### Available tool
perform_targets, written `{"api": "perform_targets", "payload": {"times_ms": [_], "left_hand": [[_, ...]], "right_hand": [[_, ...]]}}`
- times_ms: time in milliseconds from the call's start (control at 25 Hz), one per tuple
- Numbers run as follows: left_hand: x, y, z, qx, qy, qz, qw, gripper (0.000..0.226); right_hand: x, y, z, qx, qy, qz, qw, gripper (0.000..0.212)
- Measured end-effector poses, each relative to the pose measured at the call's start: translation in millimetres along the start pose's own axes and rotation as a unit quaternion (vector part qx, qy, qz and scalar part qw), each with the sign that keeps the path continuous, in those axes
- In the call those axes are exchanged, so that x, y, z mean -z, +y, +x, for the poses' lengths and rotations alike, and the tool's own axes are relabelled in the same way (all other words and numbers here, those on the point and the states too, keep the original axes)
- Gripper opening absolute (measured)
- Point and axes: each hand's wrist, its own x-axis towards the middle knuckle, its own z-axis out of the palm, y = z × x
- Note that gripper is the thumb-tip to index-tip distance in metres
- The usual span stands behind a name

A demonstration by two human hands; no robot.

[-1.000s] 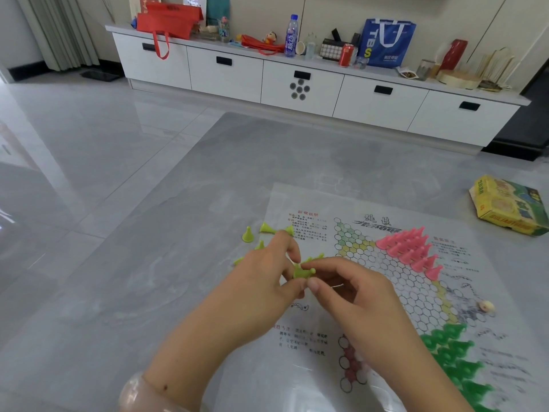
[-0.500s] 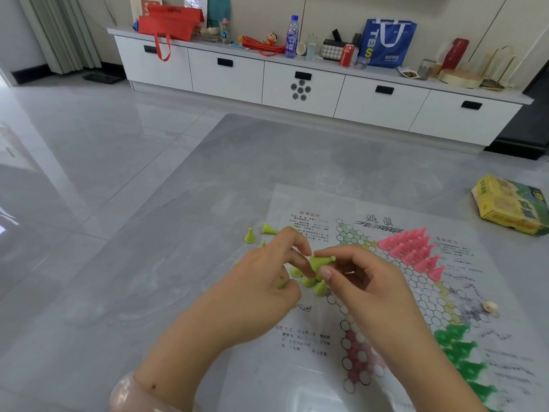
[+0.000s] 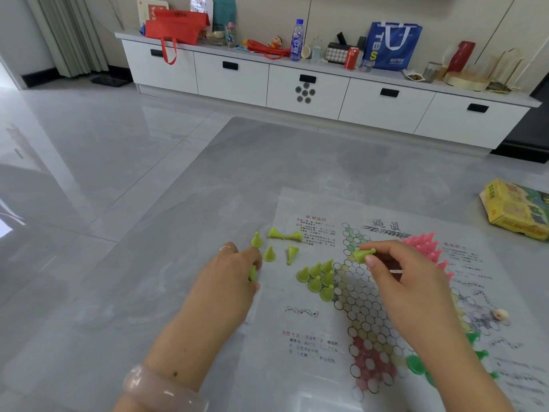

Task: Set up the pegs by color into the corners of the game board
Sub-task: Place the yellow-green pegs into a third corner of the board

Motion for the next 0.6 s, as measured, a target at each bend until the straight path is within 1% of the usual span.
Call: {"api": "perform_targets", "payload": {"times_ms": [120, 280, 400, 600], "left_hand": [[-0.1, 0.0, 0.0, 0.001, -0.003, -0.006, 1.0, 0.023], [1.7, 2.1, -2.5, -0.012, 0.004, 0.019, 1.0, 0.026], [0.9, 2.6, -3.1, -0.013, -0.003, 0.026, 1.0, 0.029], [1.1, 1.6, -3.3, -0.011, -0.01, -0.013, 1.0, 0.021]], "right_hand": [[-0.6, 6.5, 3.7, 0.001, -0.012, -0.053, 0.999, 0.016], [-7.5, 15.8, 5.6, 0.001, -0.018, -0.124, 0.992, 0.018], [-13.8, 20.3, 5.3, 0.001, -0.024, -0.14, 0.99, 0.019], [-20.1, 19.1, 7.8, 0.001, -0.024, -0.151, 0.988, 0.017]]}}
